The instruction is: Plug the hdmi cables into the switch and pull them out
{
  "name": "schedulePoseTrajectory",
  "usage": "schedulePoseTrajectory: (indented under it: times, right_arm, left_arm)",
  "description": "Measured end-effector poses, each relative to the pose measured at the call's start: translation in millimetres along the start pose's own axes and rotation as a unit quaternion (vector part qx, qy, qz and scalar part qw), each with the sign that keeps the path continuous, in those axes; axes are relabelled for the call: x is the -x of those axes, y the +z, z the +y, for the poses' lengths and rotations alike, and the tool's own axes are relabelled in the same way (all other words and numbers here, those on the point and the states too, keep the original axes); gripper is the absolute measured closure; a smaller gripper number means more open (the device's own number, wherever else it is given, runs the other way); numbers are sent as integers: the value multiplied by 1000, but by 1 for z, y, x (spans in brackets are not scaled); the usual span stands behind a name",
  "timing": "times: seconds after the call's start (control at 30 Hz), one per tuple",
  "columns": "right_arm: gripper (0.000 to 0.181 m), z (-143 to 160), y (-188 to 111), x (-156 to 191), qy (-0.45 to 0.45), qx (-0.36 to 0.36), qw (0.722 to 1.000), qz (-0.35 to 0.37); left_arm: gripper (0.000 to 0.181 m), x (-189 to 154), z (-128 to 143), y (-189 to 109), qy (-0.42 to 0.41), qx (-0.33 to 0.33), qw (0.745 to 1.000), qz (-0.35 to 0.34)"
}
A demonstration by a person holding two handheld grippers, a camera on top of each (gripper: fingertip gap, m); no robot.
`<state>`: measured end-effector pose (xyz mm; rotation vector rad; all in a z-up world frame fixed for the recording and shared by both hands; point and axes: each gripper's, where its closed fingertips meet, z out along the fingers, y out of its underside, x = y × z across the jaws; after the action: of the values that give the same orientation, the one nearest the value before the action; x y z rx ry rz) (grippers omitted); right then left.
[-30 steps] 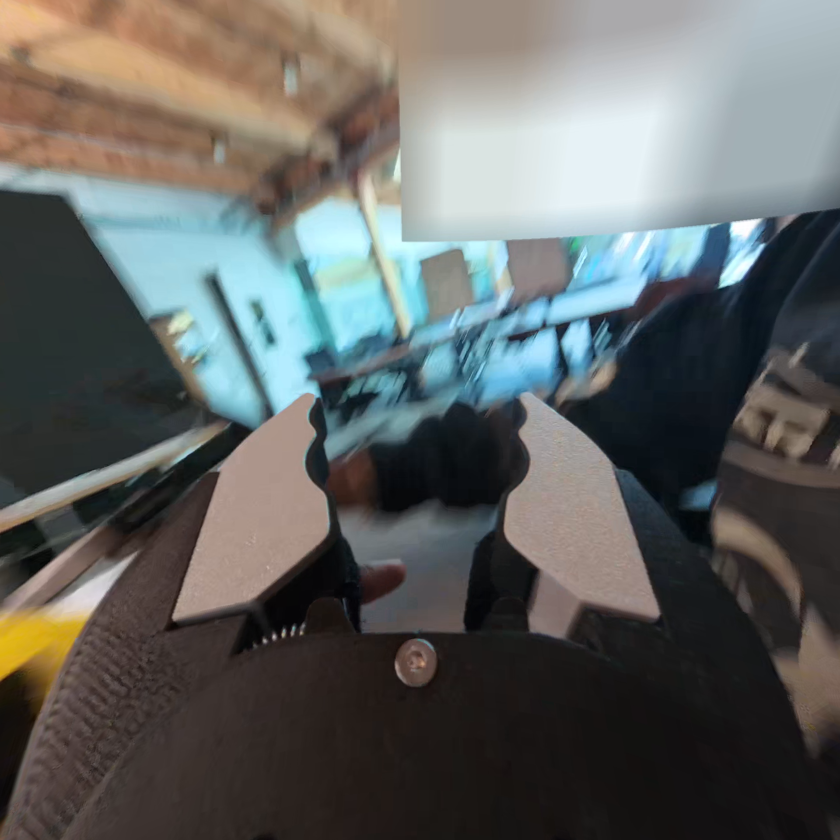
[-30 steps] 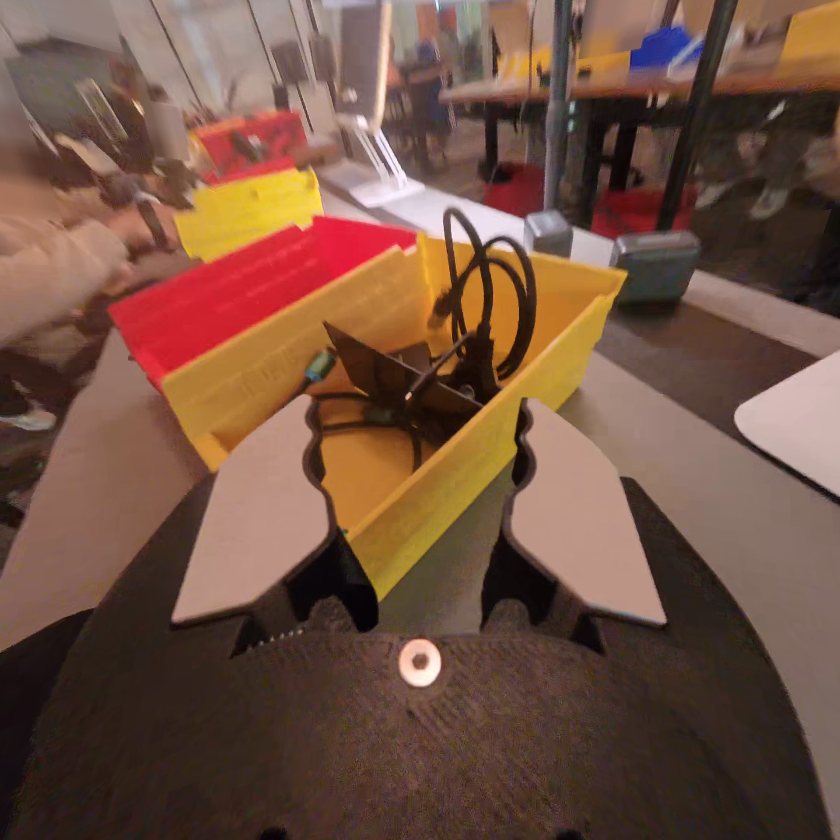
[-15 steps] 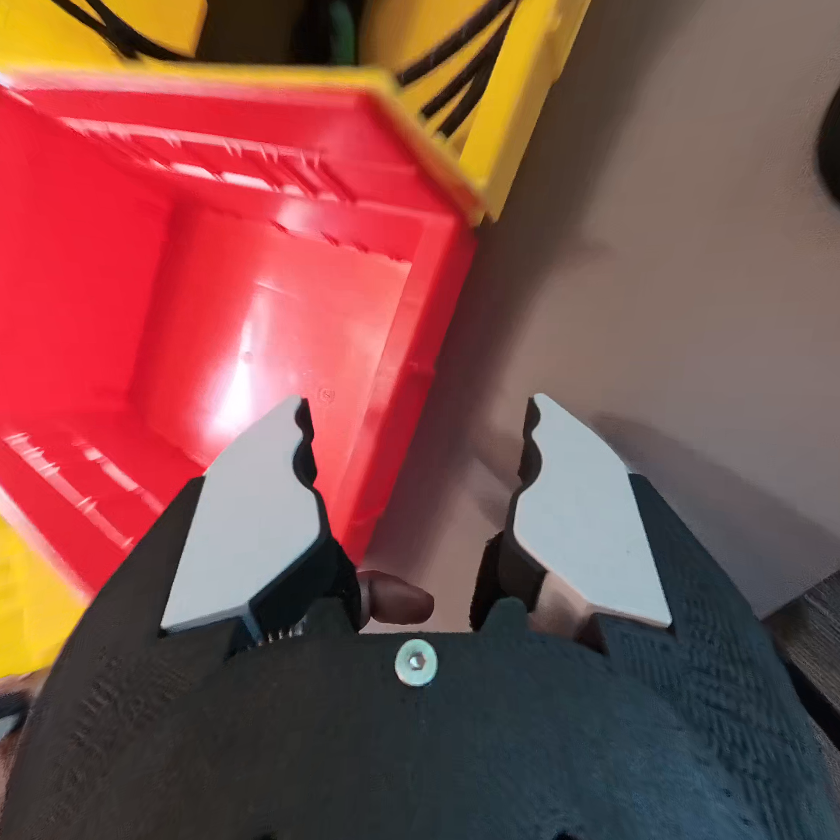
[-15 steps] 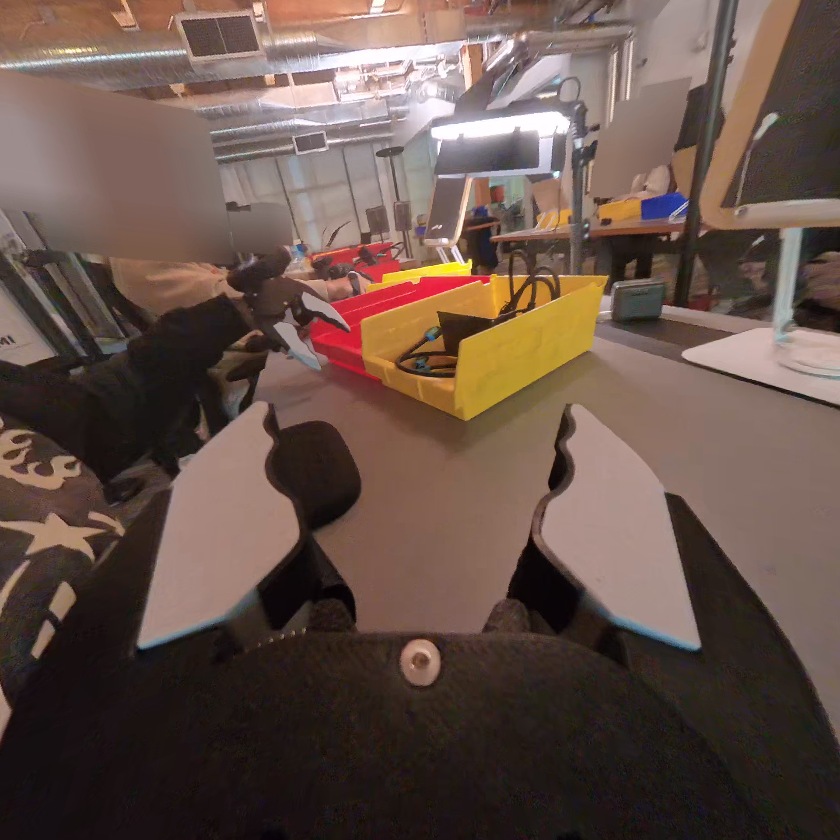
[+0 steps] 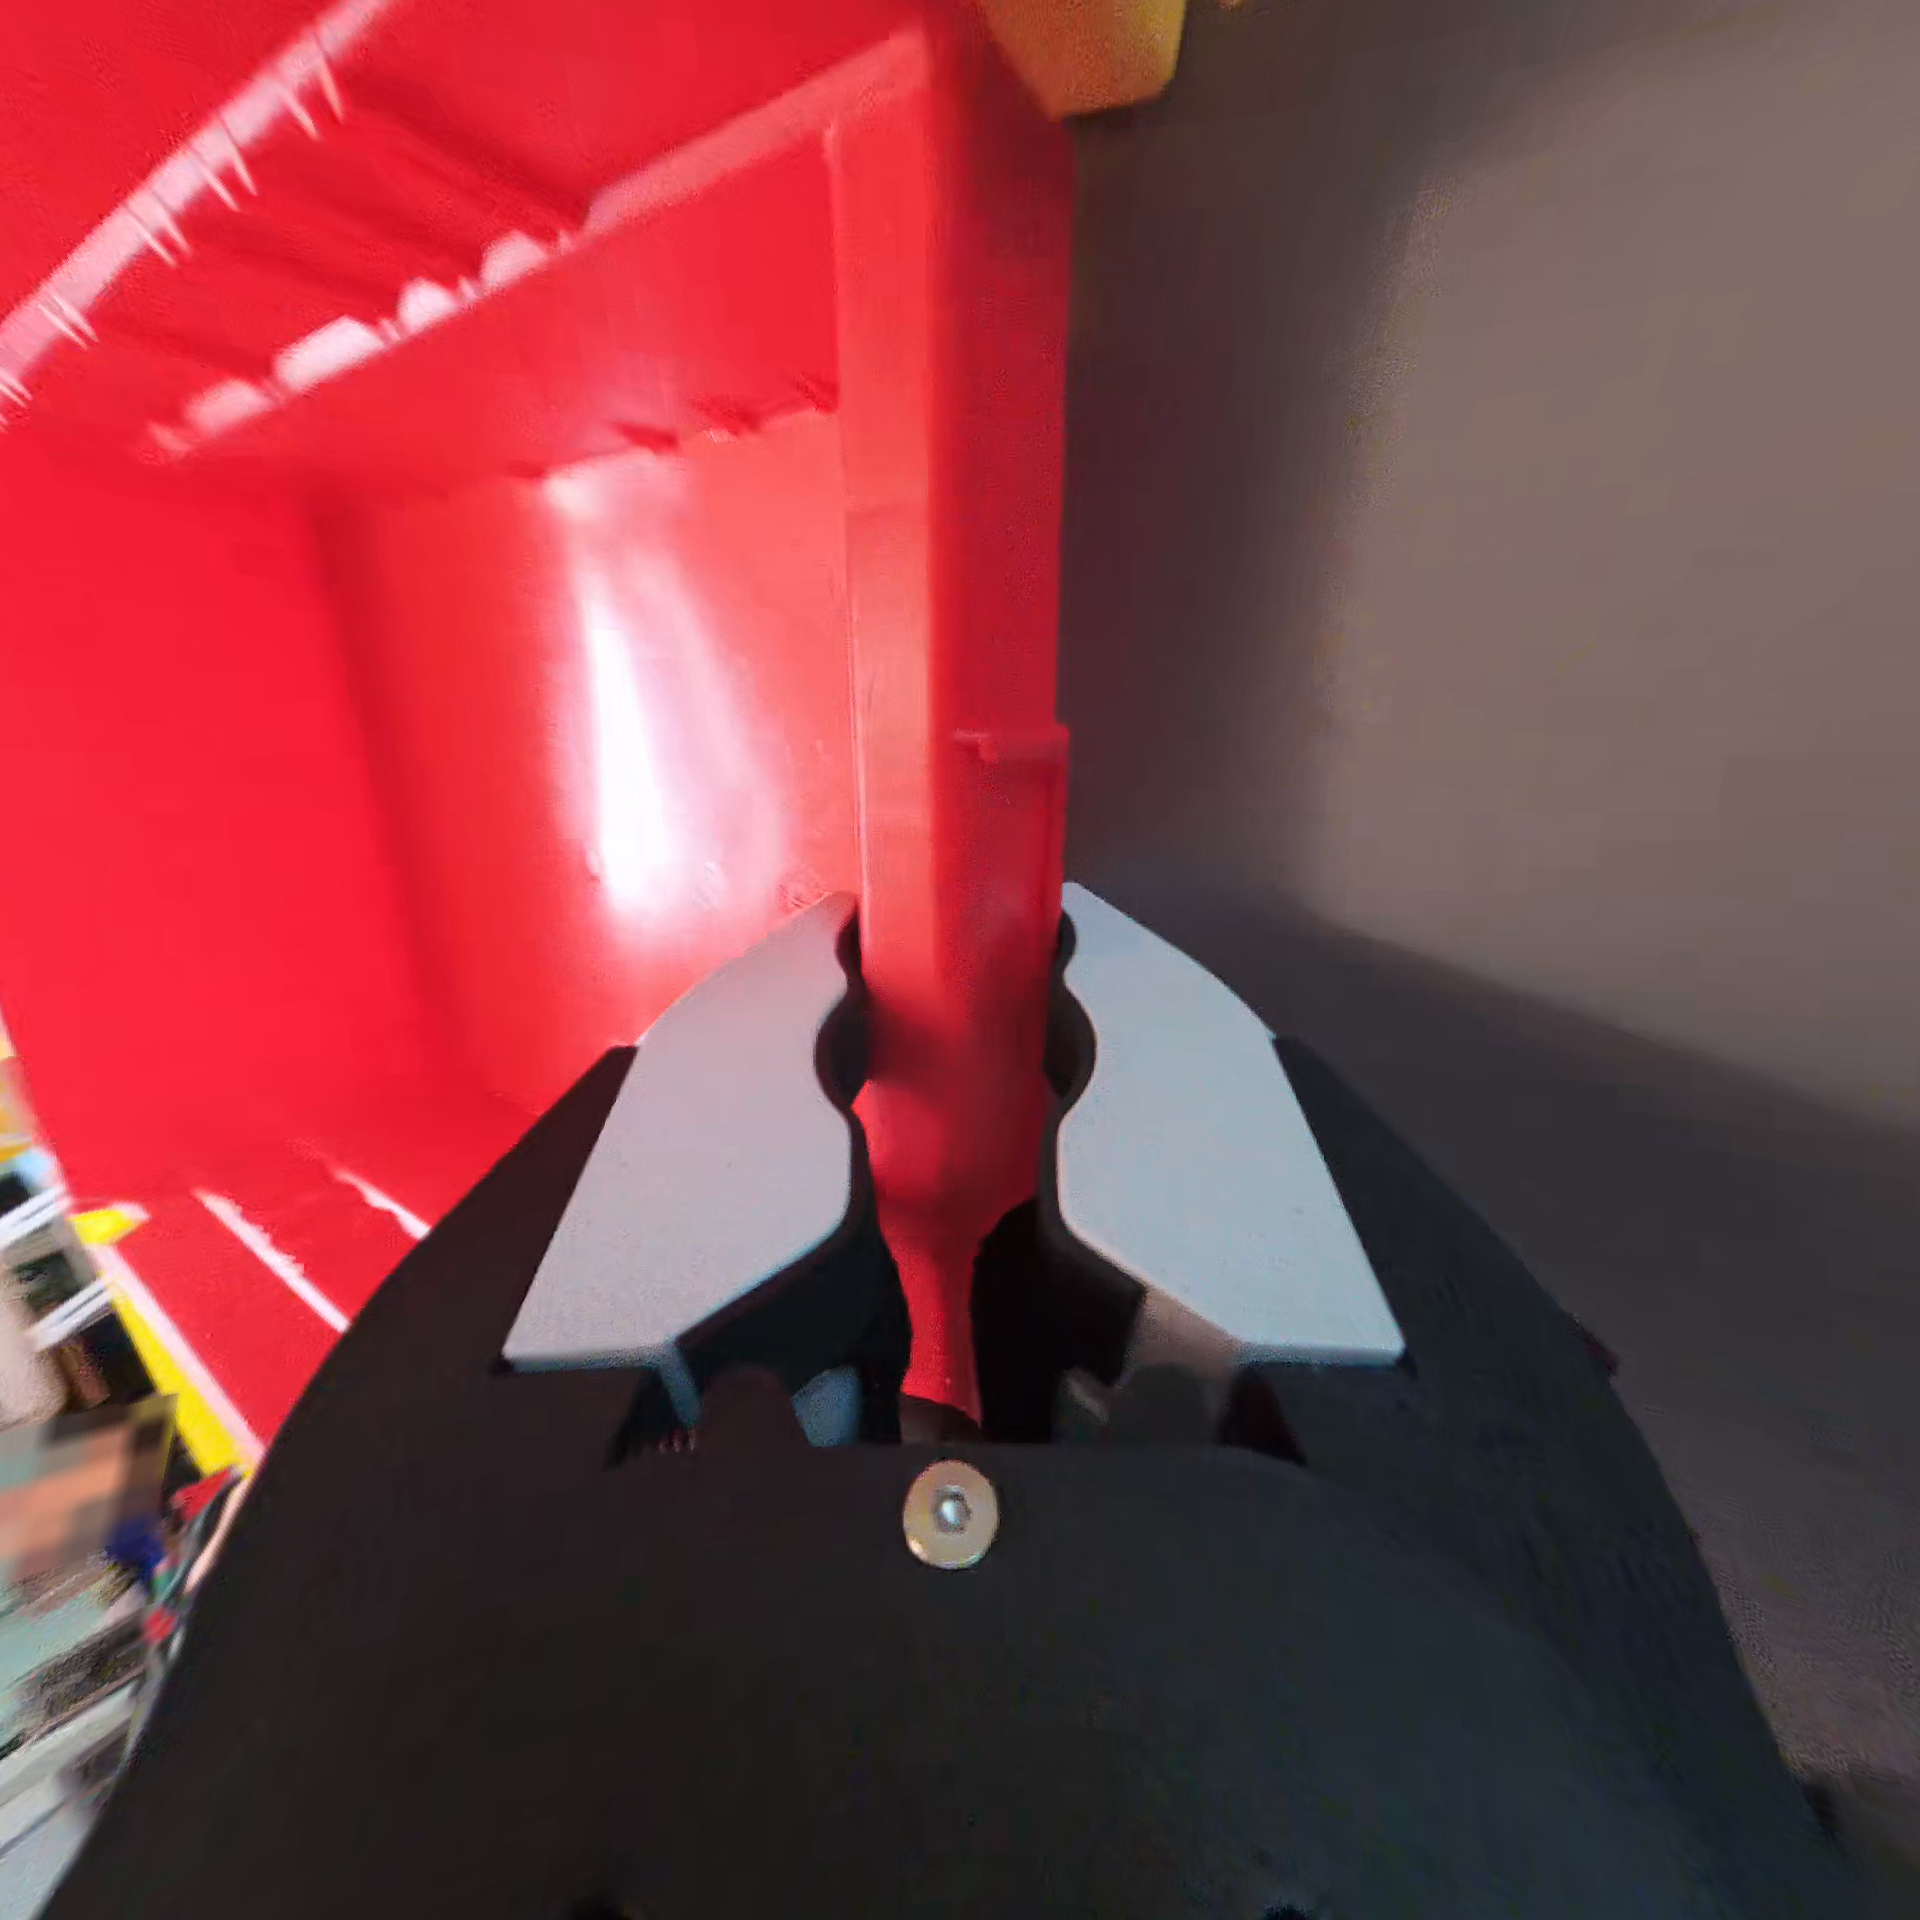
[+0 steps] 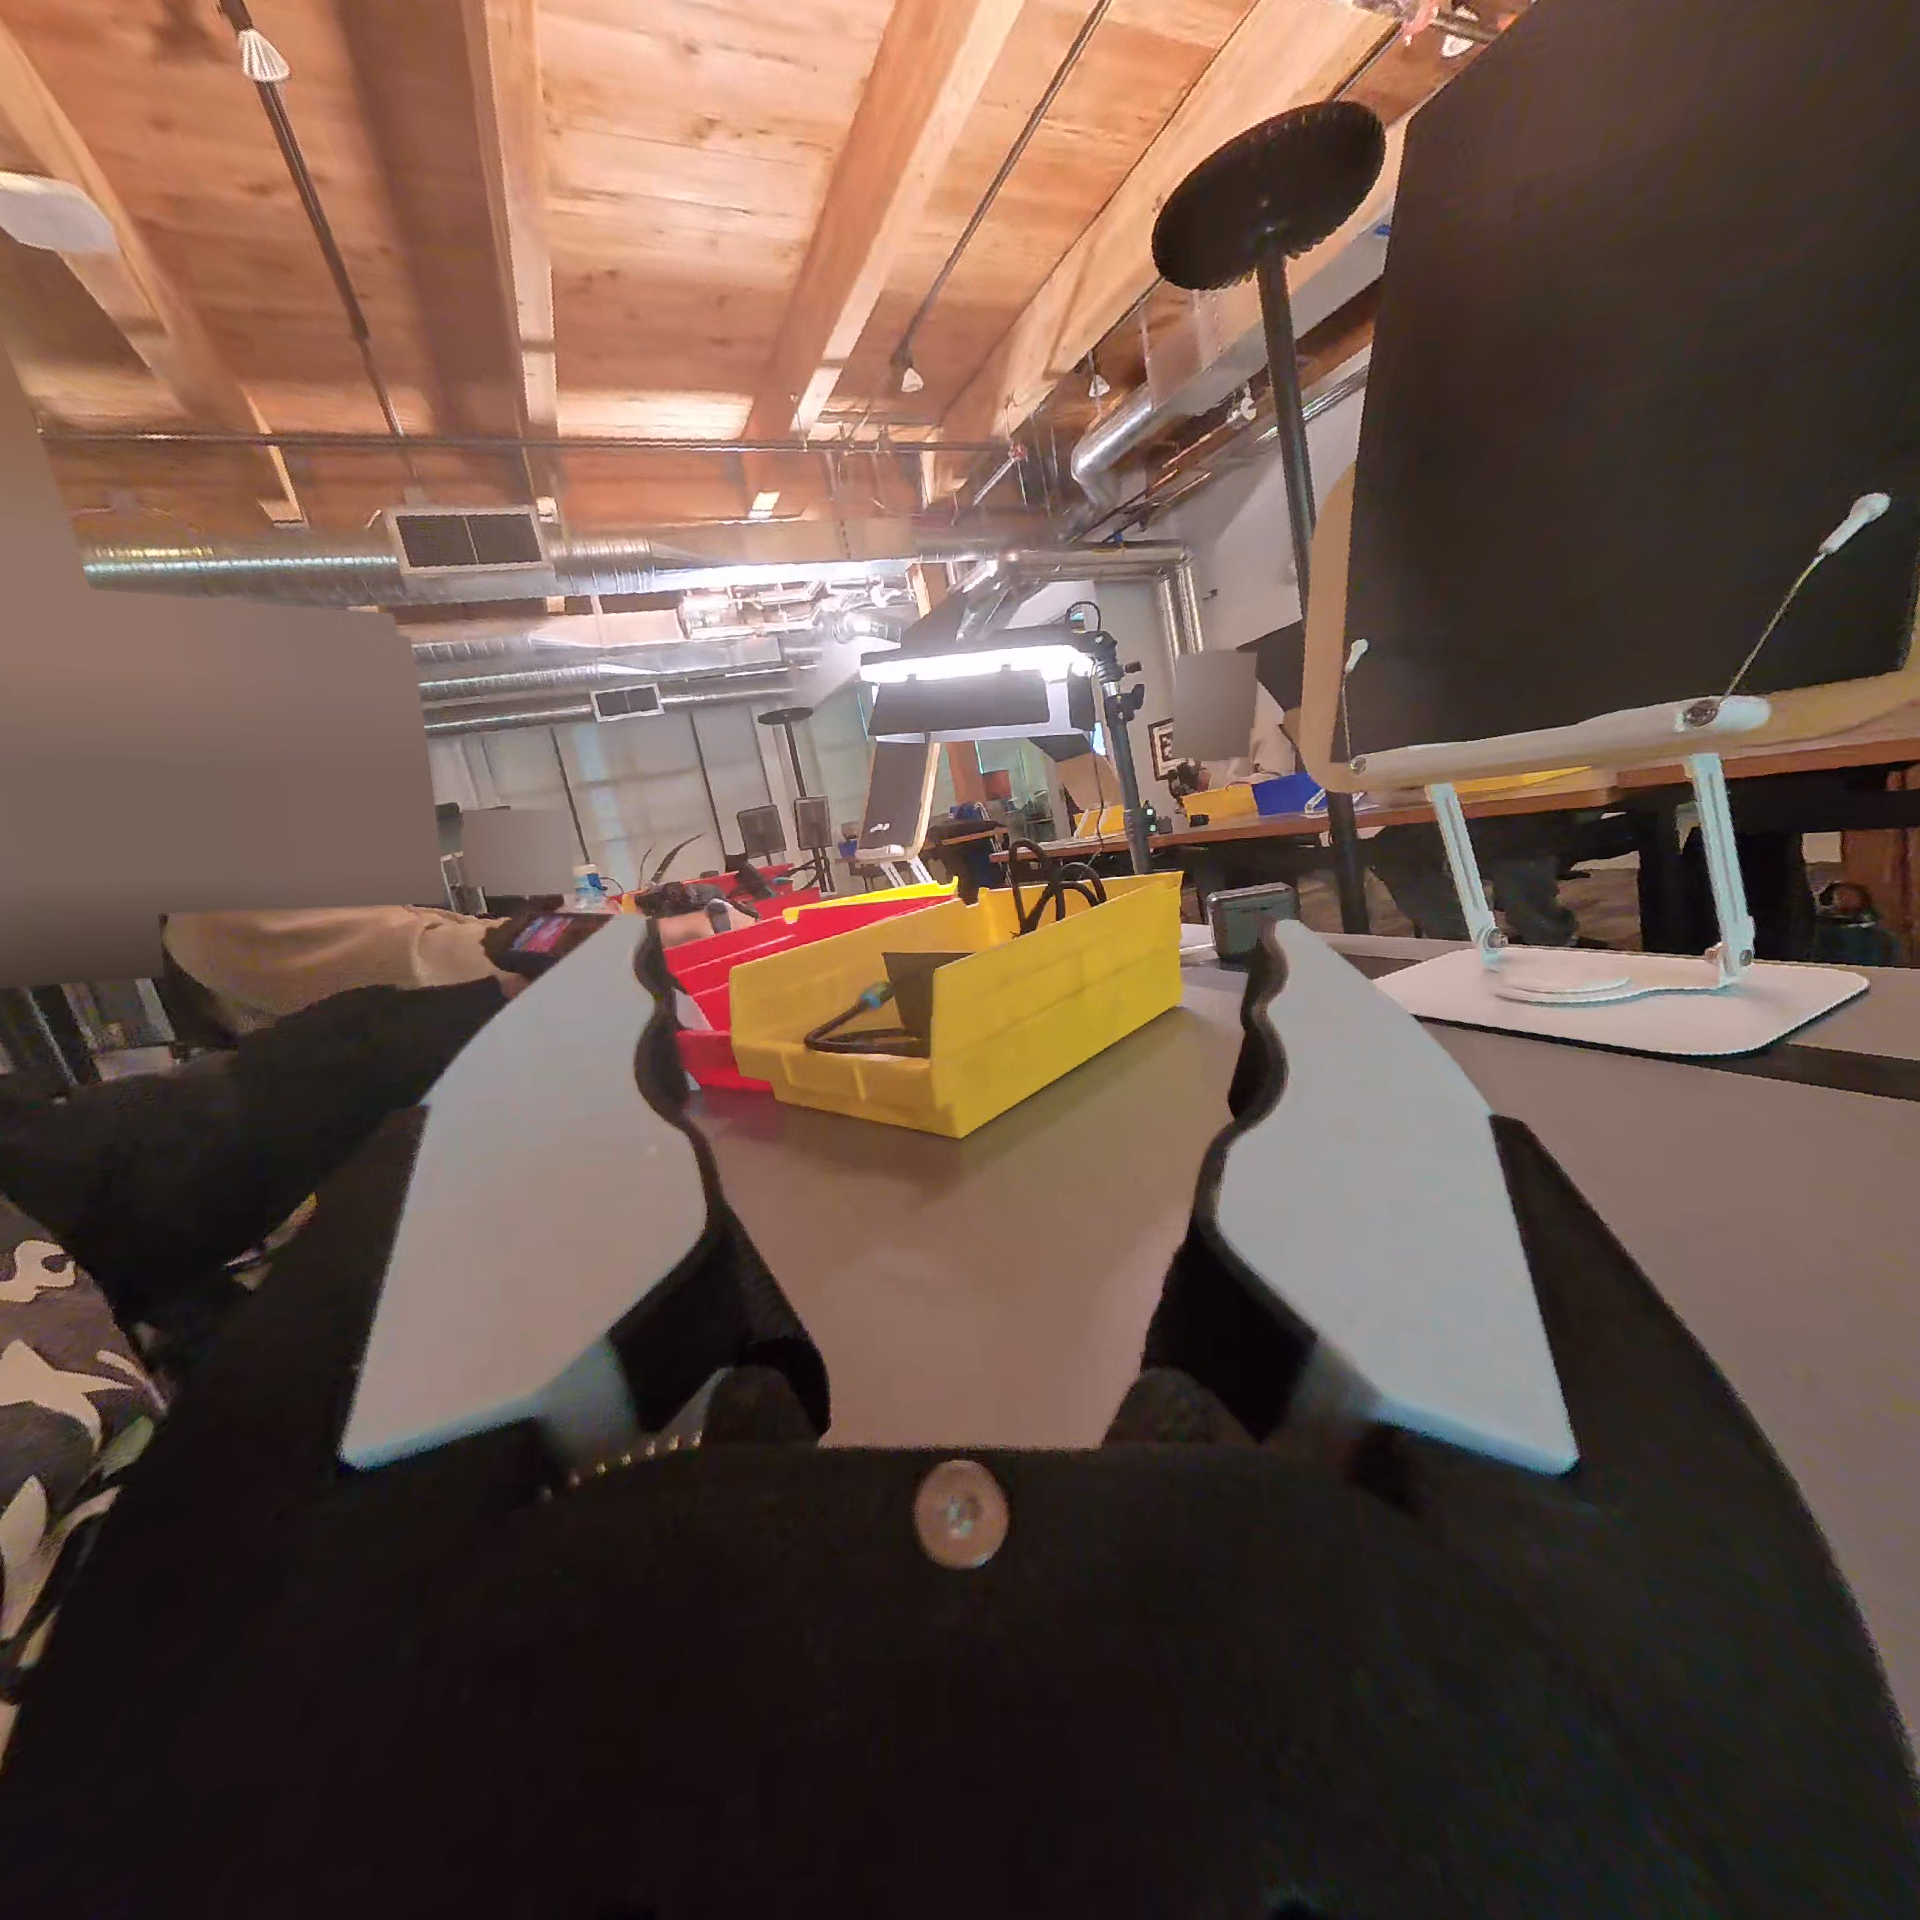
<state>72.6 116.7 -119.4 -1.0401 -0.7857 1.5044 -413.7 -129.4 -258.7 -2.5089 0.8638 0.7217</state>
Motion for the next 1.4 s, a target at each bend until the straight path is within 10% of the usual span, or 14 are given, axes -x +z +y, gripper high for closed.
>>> schedulePoseTrajectory:
  times: [0.03,0.37,0.63,0.87,1.07,1.4]
  right_arm:
    - [76,1,1,-1,-4,3,1000,2]
    - [80,-5,10,-11,-19,1,999,25]
    - [78,2,10,-2,-116,32,992,28]
    - [79,1,6,-4,-178,39,982,50]
    - [77,-4,2,-3,-265,39,961,70]
    - [76,-18,-5,-4,-367,27,924,106]
  left_arm:
    - [151,2,-1,-3,5,1,999,-37]
    - [152,40,6,-84,71,111,921,-367]
    - [152,51,-128,-169,122,-1,867,-483]
    - [152,7,-282,-156,176,-172,873,-420]
    - [152,-59,-390,-116,190,-298,905,-236]
    - [152,-130,-434,-31,251,-264,922,-131]
